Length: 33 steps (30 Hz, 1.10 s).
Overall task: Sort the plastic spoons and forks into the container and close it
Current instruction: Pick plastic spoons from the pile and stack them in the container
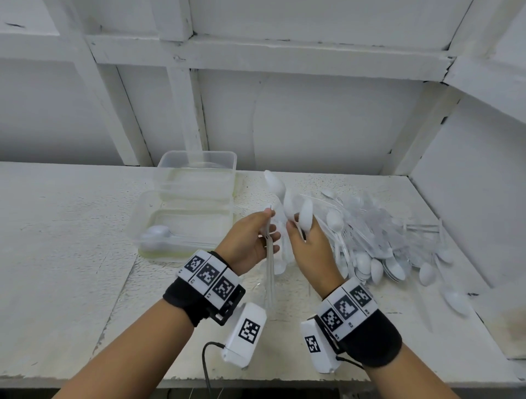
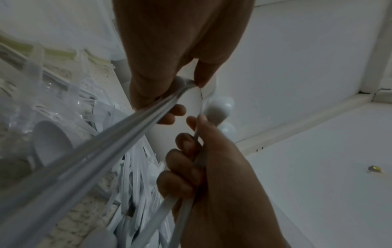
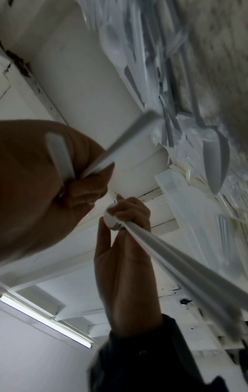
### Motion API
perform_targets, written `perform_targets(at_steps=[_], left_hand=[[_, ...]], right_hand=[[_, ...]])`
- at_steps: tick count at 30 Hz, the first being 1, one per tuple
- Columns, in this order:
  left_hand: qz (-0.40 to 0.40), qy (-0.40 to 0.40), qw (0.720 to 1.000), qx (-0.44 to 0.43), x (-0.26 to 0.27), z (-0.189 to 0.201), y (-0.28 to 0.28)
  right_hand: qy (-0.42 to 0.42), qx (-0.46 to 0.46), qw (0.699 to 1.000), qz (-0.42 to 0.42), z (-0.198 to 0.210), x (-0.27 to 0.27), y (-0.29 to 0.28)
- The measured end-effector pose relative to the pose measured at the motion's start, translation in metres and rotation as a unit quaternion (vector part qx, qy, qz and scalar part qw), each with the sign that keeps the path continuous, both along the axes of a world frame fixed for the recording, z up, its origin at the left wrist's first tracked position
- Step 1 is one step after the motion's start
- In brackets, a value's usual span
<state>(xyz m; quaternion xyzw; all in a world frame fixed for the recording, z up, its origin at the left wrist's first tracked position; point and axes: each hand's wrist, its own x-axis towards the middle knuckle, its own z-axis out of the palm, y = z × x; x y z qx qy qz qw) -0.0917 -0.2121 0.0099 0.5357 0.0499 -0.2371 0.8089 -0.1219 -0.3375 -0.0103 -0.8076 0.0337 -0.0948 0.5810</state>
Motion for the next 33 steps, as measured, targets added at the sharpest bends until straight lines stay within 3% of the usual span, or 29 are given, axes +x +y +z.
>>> perform_targets(at_steps=[5,9,12,16,20,26,29,33], left_hand=[[0.050,0.035,0.997,-0.053,0.009,-0.003,0.003],[0.045,-0.026,0.994,-0.094,0.013,-0.003,0.002],[0.054,-0.067,0.994,-0.064,0.012,0.000,-0.001],[0.102,-0.060,0.991,-0.067,0.009,0.001,-0.001],[0.149,-0.052,0.985,-0.065,0.012,0.001,0.005],[0.186,-0.053,0.979,-0.059,0.019,0.000,0.021],[0.154,-0.042,0.986,-0.042,0.019,-0.003,0.021],[0.081,-0.075,0.994,0.003,0.011,-0.004,0.013]], right_hand=[[0.110,0.102,0.987,0.065,0.004,-0.009,-0.006],[0.187,0.144,0.965,0.113,0.010,-0.010,-0.010],[0.231,0.175,0.947,0.136,0.013,-0.009,-0.011],[0.265,0.206,0.927,0.167,0.017,-0.009,-0.007],[0.259,0.176,0.937,0.154,0.020,-0.012,-0.005],[0.192,0.078,0.976,0.062,0.017,-0.009,-0.013],[0.161,0.045,0.985,0.050,0.018,-0.007,-0.012],[0.076,-0.141,0.982,0.102,0.020,-0.002,0.003]])
